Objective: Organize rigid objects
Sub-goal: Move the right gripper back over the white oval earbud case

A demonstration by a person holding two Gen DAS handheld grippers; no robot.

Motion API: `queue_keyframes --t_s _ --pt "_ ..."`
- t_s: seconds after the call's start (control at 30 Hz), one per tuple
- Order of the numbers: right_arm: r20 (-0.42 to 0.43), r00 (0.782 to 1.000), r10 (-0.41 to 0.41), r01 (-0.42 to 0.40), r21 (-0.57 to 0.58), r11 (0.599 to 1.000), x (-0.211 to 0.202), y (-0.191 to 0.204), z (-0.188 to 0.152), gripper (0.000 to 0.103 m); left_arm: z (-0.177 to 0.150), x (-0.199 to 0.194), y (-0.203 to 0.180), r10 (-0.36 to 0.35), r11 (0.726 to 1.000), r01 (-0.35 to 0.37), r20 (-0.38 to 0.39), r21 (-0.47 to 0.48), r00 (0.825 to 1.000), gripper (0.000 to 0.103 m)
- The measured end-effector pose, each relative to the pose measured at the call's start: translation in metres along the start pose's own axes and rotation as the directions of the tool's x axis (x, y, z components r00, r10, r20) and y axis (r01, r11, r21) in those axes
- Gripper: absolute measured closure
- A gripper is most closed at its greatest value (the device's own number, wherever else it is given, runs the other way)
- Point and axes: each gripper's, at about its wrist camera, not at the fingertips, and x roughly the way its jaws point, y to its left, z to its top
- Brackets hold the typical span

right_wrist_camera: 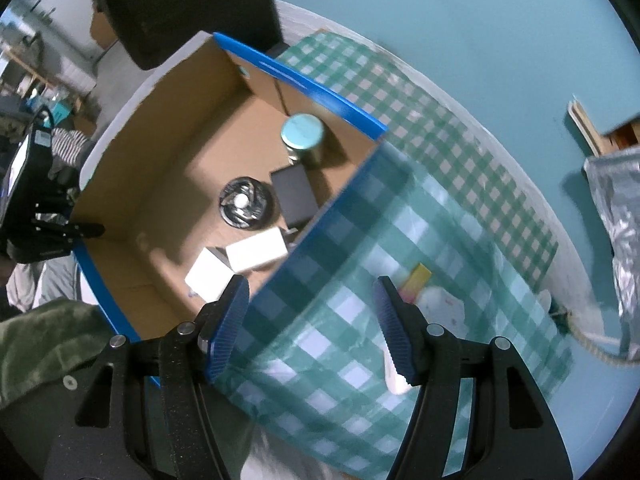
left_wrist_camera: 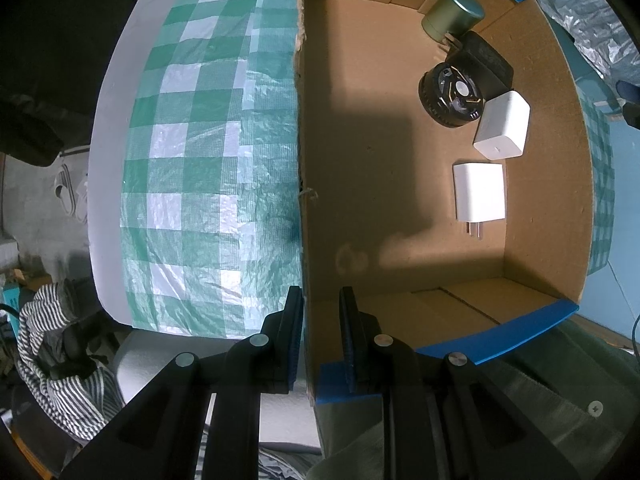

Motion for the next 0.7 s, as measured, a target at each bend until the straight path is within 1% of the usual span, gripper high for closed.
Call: queue_keyframes --t_s 0.13,0.33,0.4,0.5,0.57,0.7 --pt "-0.005 1.000 -0.005 0.005 0.052 0.999 0.001 -0.017 -0.010 0.038 0.001 0.001 -0.001 0.004 1.000 -0.004 -0.004 0.006 1.000 0.085" --pt "-0.035 0.999 -0.027 0.032 0.152 0.988 0.015 -0.056 -0.030 0.037 0.002 0.003 -0.001 0.005 1.000 -0.005 -0.010 0.011 1.000 0.085" --pt "-0.038 0.999 -0.025 0.031 0.176 0.984 0.020 -0.068 -0.036 0.035 0.003 0.003 -0.003 0.010 1.000 -0.009 -0.013 0.013 1.000 0.085" --pt "-0.035 0.999 -0.031 0.037 0.193 0.981 0.027 -0.083 -0.047 0.029 0.004 0.004 -0.003 0.010 1.000 -0.010 -0.013 0.010 1.000 0.085" --pt "-0.049 0.998 -0.039 0.047 0.196 0.979 0.034 -0.091 -0.054 0.029 0.004 0.004 -0.003 0.008 1.000 -0.008 -0.012 0.008 1.000 0.085" --pt "-0.068 0.997 -0.026 0.039 0.199 0.979 0.051 -0.102 -0.069 0.029 0.004 0.004 -0.002 0.004 1.000 -0.004 -0.013 0.004 1.000 0.084"
